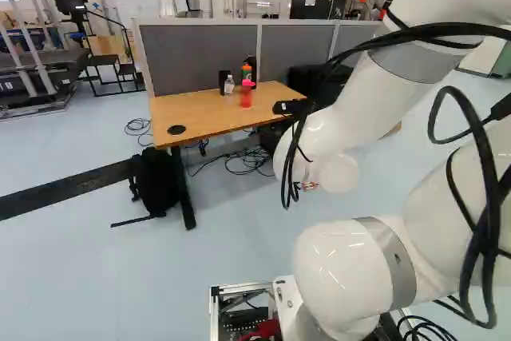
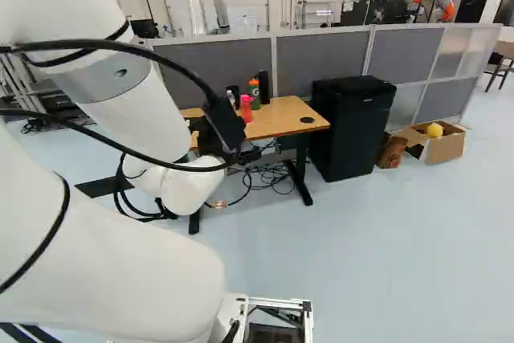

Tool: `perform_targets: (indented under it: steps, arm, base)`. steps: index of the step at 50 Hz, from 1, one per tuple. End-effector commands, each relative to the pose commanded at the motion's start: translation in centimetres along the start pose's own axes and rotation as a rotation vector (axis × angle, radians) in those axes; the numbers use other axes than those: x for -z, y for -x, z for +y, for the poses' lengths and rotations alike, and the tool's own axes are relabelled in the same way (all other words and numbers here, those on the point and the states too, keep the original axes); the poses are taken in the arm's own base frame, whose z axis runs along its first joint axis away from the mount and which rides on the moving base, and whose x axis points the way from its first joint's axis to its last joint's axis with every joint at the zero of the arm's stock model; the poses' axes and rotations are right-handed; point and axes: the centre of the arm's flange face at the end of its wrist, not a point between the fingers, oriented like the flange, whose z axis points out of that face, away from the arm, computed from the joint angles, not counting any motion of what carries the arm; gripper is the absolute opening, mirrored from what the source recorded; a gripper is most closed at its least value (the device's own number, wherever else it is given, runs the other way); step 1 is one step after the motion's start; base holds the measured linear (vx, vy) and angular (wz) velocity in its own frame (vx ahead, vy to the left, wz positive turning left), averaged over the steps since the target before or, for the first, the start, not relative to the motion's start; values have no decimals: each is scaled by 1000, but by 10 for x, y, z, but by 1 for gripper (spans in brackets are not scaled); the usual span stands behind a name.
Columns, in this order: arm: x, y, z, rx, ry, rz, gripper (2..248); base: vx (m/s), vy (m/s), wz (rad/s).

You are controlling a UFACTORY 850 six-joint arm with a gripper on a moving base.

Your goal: Pick up the green bottle from the table

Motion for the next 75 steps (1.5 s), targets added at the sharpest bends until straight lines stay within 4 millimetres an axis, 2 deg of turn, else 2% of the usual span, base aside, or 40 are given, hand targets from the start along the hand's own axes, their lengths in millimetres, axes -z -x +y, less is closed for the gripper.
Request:
perform_targets:
  steps: [54, 75]
  arm:
    - [0, 0, 0, 0, 0, 0, 247]
    - [0, 0, 0, 0, 0, 0, 247]
  base:
    - [226, -157, 13]
    - [194, -116, 158]
